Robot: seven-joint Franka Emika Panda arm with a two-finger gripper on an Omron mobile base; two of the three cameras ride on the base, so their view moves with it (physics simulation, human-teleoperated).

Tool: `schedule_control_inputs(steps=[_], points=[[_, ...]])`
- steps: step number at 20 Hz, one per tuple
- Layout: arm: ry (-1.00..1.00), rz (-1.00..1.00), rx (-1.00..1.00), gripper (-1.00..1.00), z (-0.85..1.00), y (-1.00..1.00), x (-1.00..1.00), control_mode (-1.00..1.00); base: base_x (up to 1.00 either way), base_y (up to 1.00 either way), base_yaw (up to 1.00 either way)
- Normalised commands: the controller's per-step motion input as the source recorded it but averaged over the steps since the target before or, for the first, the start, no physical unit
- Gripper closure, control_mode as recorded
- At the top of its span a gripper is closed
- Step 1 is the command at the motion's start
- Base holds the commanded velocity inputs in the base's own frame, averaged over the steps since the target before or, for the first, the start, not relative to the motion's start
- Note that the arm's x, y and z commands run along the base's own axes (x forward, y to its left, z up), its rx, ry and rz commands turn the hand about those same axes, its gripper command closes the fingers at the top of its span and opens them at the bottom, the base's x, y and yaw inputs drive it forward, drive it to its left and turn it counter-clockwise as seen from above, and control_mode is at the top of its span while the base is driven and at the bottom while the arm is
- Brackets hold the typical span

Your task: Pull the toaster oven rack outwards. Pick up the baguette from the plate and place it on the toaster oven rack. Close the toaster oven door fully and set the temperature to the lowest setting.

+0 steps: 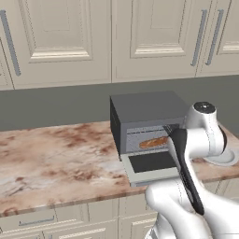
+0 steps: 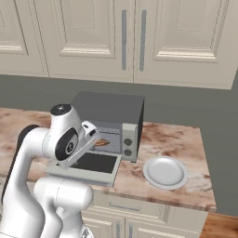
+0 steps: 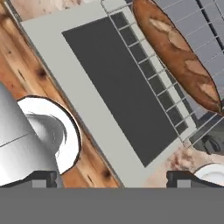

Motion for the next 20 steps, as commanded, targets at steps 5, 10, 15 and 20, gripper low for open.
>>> schedule_control_inputs(steps=[5, 10, 15, 20], points=[[0.00, -0.47, 0.12, -1.00, 0.00, 0.00, 0.13, -1.00, 0.00, 0.00, 0.00], [-0.03, -0.41, 0.29, -1.00, 0.00, -0.10, 0.07, -1.00, 0.00, 0.00, 0.00], [-0.05, -0.41, 0.10, -1.00, -0.11, 0.00, 0.13, -1.00, 0.00, 0.00, 0.00], [-0.01, -0.25, 0.00, -1.00, -0.04, 0.07, 0.13, -1.00, 0.00, 0.00, 0.00]])
